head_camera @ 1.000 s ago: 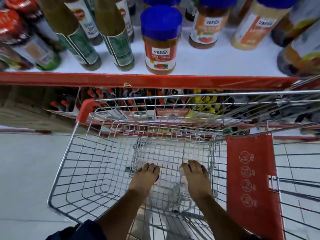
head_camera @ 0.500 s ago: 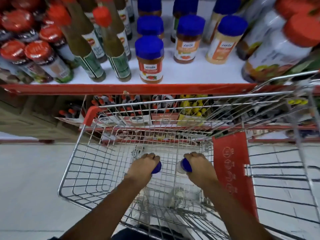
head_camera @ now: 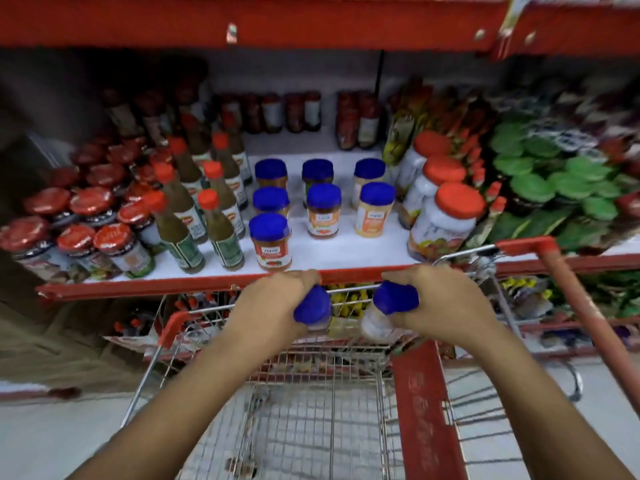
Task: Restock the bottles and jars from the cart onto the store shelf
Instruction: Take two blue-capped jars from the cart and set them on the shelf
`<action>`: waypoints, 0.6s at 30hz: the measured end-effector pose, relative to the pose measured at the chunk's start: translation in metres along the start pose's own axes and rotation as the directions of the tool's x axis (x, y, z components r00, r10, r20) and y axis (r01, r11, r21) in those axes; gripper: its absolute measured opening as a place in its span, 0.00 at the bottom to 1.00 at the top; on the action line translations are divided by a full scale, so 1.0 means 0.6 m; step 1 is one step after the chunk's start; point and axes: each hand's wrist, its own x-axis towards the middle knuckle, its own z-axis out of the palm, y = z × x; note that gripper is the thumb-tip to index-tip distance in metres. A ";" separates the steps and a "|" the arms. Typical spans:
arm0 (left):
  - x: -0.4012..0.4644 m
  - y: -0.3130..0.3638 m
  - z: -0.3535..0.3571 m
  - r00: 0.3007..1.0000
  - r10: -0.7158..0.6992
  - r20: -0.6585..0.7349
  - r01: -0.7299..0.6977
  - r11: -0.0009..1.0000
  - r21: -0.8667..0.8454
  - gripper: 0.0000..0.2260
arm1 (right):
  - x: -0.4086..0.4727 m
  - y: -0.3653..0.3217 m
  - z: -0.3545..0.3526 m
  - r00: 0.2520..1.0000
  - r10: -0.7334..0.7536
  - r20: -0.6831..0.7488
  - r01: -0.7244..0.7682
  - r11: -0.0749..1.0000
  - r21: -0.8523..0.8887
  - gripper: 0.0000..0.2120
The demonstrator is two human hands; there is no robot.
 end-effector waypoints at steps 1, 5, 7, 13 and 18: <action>0.013 0.005 -0.020 0.999 0.012 -0.040 -0.012 1.000 -0.008 0.22 | 0.009 -0.001 -0.025 1.000 -0.006 -0.024 0.005 1.000 -0.016 0.22; 0.077 0.008 -0.065 0.991 0.031 -0.134 -0.027 0.999 0.028 0.24 | 0.054 0.005 -0.091 0.995 -0.029 -0.096 0.023 0.997 -0.068 0.23; 0.111 0.008 -0.074 0.989 0.037 -0.146 -0.032 0.999 0.034 0.24 | 0.082 0.011 -0.107 0.991 -0.032 -0.134 0.023 0.997 -0.072 0.20; 0.200 0.001 -0.059 0.996 0.031 -0.079 -0.027 0.998 0.051 0.17 | 0.169 0.042 -0.086 0.987 -0.015 -0.157 0.002 0.997 -0.079 0.19; 0.240 -0.003 -0.030 1.000 0.005 -0.018 -0.005 1.000 0.007 0.16 | 0.220 0.071 -0.043 0.996 -0.020 -0.088 0.014 0.997 -0.072 0.15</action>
